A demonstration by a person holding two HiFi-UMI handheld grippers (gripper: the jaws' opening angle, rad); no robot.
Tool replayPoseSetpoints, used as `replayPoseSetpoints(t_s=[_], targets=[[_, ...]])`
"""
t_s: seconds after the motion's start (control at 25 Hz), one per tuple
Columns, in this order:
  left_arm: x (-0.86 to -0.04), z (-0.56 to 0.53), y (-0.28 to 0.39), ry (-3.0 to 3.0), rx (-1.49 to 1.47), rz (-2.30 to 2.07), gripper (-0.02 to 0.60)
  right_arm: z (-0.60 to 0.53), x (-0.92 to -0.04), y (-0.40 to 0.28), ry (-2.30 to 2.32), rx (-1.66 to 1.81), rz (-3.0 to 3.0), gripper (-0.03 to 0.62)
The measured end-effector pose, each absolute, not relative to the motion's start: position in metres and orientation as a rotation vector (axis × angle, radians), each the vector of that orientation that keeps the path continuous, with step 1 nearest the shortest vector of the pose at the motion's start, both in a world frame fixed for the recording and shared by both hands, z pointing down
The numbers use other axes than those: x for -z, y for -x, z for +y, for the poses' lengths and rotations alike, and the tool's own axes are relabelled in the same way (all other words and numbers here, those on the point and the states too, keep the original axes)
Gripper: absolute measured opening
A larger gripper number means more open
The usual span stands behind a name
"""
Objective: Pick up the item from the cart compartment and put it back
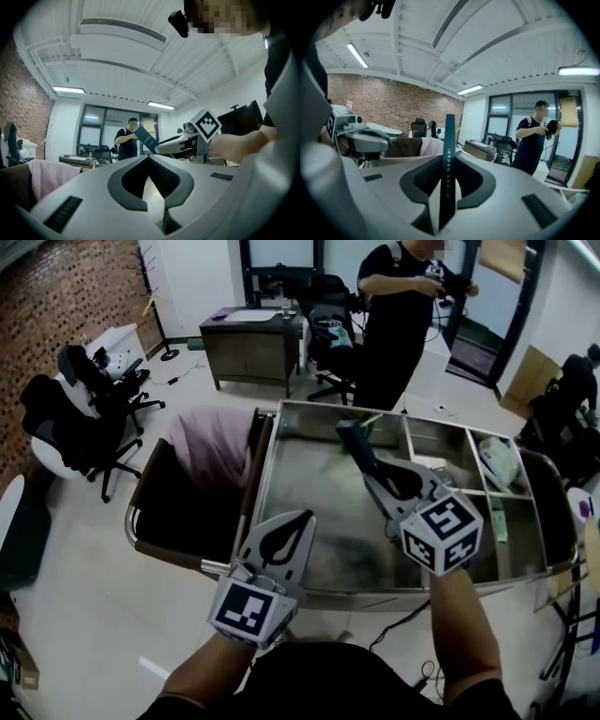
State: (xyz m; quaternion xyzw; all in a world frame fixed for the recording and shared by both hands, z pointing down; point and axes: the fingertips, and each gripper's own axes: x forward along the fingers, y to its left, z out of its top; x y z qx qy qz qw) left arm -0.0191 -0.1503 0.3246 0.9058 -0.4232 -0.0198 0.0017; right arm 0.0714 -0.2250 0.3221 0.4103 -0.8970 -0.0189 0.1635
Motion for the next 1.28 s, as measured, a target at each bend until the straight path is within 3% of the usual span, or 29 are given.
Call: replayPoseSetpoints(t_s=[0.64,0.92,1.0,1.08,1.28], targets=[[-0.325,-0.153,0.025,-2.830,0.064,-1.353,0.000,-0.284,-0.427,-0.036,-0.795,0.370,-2.029,0.109],[-0.328,-0.154,0.027,-2.826,0.062,-1.355,0.000,-0.285,-0.445,-0.034,-0.751,0.299,-2.035,0.118],[-0.329,-0.156,0.028,-2.827,0.062,-1.354,0.000,-0.286,-0.449,-0.035,-0.746,0.263,-2.044,0.134],[-0.330,-0.157,0.028,-2.826,0.061,-1.353,0.000,-0.285,-0.451,-0.034,-0.741,0.238,-2.059,0.210],[-0.331,-0.158,0.027,-2.825,0.061,-1.350,0.000,-0.285,-0.446,-0.034,-0.759,0.245,-2.066,0.209]])
